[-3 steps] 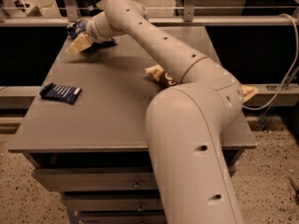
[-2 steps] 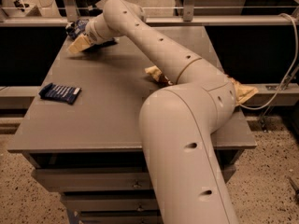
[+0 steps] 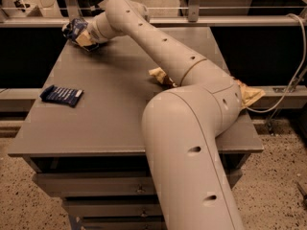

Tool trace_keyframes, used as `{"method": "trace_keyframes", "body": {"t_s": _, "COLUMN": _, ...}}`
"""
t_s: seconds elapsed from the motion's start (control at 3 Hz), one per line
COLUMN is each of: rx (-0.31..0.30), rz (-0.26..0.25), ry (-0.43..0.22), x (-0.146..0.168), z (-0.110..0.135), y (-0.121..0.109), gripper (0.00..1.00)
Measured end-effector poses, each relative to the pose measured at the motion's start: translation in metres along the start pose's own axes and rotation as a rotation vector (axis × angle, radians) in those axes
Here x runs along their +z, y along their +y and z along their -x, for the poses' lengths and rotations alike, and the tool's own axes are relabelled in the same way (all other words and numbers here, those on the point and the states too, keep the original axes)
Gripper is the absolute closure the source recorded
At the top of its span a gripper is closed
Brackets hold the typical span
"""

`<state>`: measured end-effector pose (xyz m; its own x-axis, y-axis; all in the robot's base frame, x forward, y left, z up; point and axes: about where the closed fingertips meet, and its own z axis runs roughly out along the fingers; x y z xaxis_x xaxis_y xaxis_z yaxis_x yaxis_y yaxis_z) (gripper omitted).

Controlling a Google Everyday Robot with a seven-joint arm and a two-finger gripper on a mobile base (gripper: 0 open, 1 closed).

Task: Pick blue chip bag

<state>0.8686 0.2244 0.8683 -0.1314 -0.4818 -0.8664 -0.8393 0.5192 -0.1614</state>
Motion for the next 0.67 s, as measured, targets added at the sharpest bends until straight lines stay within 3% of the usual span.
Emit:
{"method": "trace_keyframes", "body": {"t_s": 0.33, "rx": -0.03, "rz": -0.002, "ry": -0.056, "x": -0.024, "z": 0.018, "y": 0.001, "gripper": 0.87}}
{"method": "trace_keyframes", "body": {"t_s": 0.67, "rx": -0.096, "rz": 0.013, "ry": -0.116, "x": -0.071, "z": 0.032, "y": 0.008, "gripper": 1.0}}
